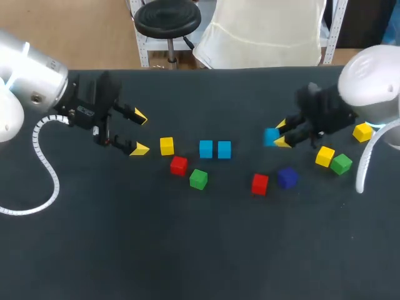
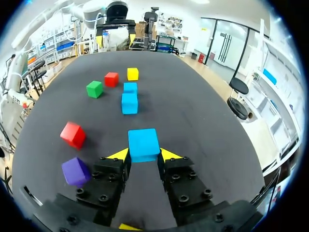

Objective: Place the blue cubes, place green cubes on the blue cubes, place the yellow cubes on the green cubes, then place the red cubes on the yellow cubes, and place purple cube on the red cubes.

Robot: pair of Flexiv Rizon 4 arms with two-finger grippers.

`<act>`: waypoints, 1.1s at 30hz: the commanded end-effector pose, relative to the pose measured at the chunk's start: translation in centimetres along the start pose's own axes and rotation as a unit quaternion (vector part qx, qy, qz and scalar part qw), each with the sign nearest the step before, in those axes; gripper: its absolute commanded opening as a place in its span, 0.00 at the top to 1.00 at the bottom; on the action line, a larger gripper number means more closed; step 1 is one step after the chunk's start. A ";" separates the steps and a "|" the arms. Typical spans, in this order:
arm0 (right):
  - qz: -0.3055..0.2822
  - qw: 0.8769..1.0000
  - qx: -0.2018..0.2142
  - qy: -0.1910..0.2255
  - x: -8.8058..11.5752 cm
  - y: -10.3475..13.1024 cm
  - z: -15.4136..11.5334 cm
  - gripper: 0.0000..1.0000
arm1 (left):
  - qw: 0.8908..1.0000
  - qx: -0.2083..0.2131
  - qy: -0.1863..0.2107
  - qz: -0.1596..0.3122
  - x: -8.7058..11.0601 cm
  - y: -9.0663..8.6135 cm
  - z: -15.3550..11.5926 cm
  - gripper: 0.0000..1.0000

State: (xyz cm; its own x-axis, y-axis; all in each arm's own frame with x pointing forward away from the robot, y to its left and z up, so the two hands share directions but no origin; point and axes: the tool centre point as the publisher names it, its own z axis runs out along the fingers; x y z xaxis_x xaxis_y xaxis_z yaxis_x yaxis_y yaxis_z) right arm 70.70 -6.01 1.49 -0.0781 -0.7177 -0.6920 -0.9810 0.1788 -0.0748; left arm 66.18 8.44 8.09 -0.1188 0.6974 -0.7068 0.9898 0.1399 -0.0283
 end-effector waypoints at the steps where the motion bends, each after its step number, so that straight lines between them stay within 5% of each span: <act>1: 0.004 1.000 -0.001 -0.003 -0.7 0.0 1.2 1.00 | 1.000 -0.001 -0.001 0.001 0.1 0.0 0.0 0.00; 15: 0.010 1.000 -0.020 0.013 -1.6 2.5 4.5 1.00 | 1.000 -0.001 -0.001 0.001 0.1 0.0 0.0 0.00; 33: 0.008 0.999 -0.024 0.018 -2.3 2.5 5.5 1.00 | 1.000 -0.001 -0.001 0.001 0.1 0.0 0.0 0.00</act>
State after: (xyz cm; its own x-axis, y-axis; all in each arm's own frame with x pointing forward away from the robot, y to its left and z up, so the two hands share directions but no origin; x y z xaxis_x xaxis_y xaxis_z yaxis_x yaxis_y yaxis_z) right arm 69.24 -0.36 -0.90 -0.1000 -0.7387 -0.6666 -0.9869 0.1587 -0.0279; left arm 66.18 8.43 8.09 -0.1188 0.6974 -0.7067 0.9898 0.1399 -0.0283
